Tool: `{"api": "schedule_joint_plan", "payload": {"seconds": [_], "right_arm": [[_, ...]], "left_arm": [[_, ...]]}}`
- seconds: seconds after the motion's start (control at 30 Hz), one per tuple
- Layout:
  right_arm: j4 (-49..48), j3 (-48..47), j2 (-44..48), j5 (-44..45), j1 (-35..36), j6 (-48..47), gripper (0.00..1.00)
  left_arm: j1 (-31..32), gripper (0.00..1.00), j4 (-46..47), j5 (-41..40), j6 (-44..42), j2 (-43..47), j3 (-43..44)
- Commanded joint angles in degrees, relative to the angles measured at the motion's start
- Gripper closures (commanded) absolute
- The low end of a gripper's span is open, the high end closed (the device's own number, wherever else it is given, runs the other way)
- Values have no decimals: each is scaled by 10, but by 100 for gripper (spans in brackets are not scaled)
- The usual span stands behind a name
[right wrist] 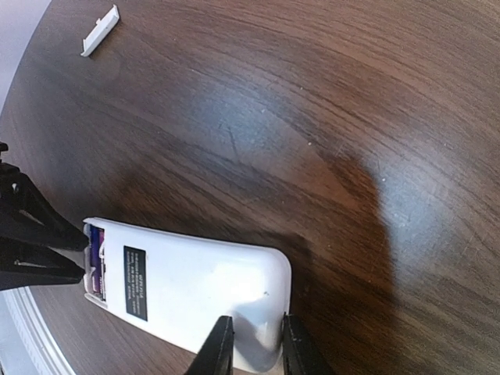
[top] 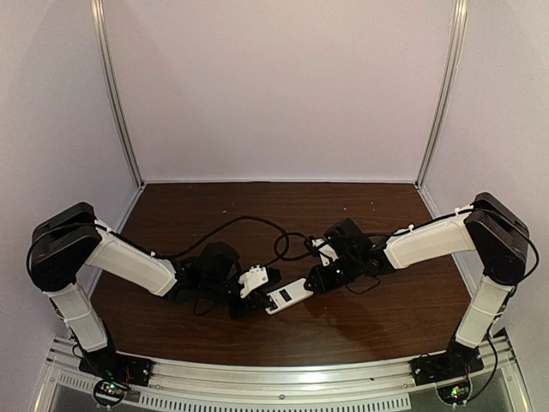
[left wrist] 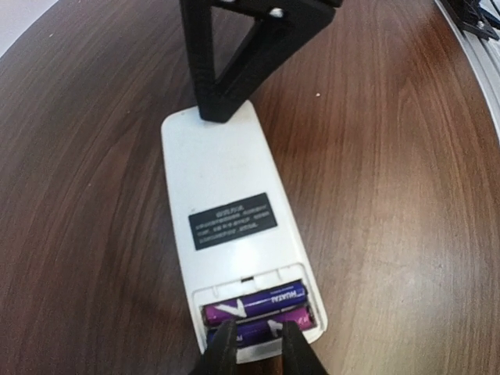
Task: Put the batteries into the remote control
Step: Load the battery into the battery compartment.
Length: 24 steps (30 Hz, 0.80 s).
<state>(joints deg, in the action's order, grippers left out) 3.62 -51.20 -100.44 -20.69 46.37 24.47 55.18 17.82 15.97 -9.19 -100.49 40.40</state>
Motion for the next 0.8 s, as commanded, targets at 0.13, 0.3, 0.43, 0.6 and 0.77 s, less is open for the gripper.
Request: {"api": "schedule_joint_plan", "payload": {"seconds": [0.13, 0.3, 0.43, 0.6, 0.77], "right_arm": [[2, 4, 18, -49, -6, 13, 71], [-16, 1, 43, -77, -16, 27, 59], [-34, 9, 71, -96, -25, 45, 49], [-80, 28, 116, -111, -49, 66, 36], [-136, 74, 166, -112, -81, 101, 24]], "left_arm": [[-26, 57, -31, -44, 56, 87, -23], [-40, 43, -23, -45, 89, 106, -30], [-44, 19, -13, -36, 106, 123, -41], [-29, 3, -27, -13, 90, 111, -31], [0, 3, -83, -39, 56, 52, 15]]}}
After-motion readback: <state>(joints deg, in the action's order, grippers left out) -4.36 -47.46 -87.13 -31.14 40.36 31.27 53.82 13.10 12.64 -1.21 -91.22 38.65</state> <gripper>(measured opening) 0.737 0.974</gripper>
